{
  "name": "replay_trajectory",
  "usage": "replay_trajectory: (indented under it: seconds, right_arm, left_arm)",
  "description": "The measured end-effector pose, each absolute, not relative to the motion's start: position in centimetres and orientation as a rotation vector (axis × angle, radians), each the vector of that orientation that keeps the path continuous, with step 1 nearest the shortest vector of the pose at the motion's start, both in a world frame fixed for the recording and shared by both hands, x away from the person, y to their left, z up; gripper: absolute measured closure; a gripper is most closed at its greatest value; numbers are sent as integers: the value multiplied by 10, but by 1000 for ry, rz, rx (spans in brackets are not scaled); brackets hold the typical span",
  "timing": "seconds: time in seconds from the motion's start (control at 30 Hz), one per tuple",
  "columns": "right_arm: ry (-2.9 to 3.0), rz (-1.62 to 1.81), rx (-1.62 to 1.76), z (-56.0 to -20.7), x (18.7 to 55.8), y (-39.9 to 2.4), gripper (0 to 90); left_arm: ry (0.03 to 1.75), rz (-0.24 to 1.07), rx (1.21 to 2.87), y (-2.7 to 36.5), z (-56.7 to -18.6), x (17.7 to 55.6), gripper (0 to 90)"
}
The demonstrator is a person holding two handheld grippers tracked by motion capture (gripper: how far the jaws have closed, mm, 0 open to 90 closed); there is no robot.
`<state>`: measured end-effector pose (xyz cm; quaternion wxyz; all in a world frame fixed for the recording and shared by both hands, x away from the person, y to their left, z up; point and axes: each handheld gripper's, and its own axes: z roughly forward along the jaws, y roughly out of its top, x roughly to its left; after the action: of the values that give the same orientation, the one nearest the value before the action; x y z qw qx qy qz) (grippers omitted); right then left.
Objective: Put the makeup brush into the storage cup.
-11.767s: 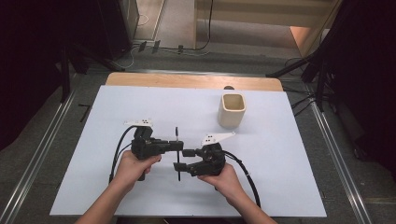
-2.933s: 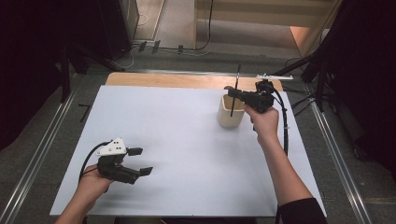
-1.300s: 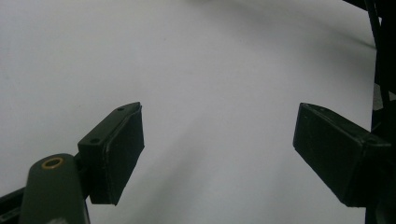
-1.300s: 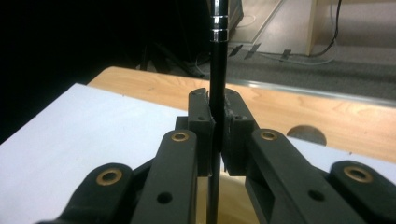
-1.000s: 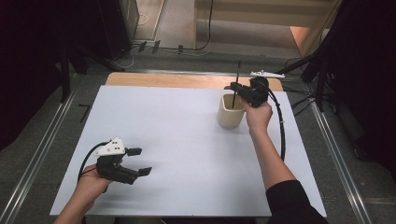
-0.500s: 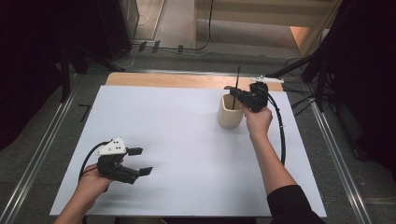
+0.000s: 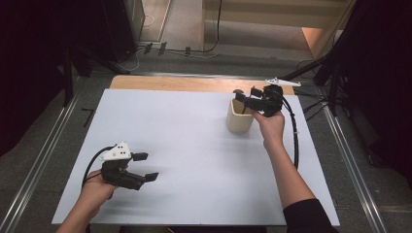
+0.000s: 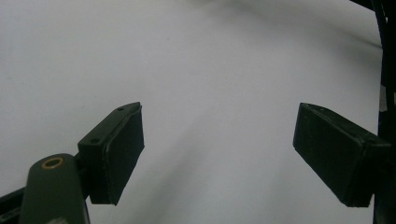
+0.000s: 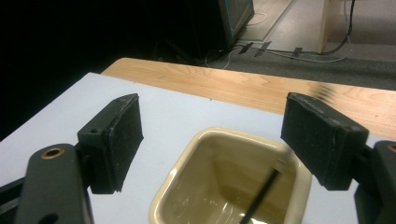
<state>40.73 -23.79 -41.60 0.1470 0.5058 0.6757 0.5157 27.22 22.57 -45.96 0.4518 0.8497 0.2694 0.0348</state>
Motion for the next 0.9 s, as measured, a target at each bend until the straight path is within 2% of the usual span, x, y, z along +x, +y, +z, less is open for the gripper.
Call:
replay_trajectory:
  seconds: [0.9]
  right_arm:
    - [2089,1452,1426,-417,371,-237,226]
  left_arm:
    - [662,73,2110,226,-460,272,166]
